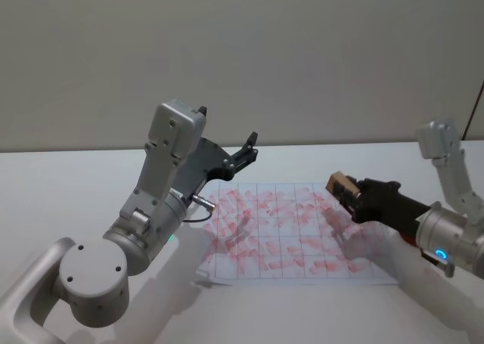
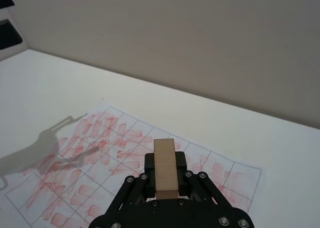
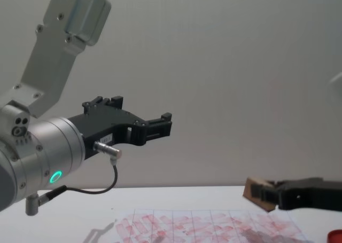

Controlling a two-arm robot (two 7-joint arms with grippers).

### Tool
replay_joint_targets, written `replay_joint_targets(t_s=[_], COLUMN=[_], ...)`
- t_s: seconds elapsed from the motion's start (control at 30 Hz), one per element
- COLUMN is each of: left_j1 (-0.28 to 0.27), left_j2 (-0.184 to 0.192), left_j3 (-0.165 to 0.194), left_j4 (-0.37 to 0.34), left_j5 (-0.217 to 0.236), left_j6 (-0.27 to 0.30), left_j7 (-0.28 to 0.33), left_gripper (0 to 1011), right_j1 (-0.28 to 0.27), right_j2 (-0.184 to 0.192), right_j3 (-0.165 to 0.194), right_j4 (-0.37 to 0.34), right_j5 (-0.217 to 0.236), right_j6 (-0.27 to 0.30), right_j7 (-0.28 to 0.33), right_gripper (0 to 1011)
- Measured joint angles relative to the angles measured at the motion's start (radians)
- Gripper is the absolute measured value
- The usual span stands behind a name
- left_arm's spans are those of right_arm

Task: Use the one hand to pick up the stamp and affix it onto the A4 paper.

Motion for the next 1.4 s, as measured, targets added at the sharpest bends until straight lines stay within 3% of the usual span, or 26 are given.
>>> replay_joint_targets(t_s=[0.47, 0.7, 0.93, 1.4], left_j1=[0.000, 0.000, 0.000, 0.000], left_j2=[0.000, 0.000, 0.000, 0.000], left_j3=[0.000, 0.000, 0.000, 0.000], left_j4=[0.000, 0.000, 0.000, 0.000], left_j5=[0.000, 0.000, 0.000, 0.000], left_j6=[0.000, 0.000, 0.000, 0.000], left_j7=[0.000, 0.000, 0.000, 0.000], left_gripper=[1001, 1001, 1001, 1001], right_j1=[0.029, 0.036, 0.041, 0.044], right_j2=[-0.004, -0.001, 0.000, 0.005], right_j3=[-0.025, -0.030, -0.035, -0.038], right_j4=[0.065, 0.082, 0.096, 0.101], right_j5=[-0.054, -0.078, -0.098, -0.120], right_j6=[0.137, 0.161, 0.157, 0.055], right_j7=[0.075, 0.091, 0.095, 0.067], right_gripper=[218, 219, 218, 218])
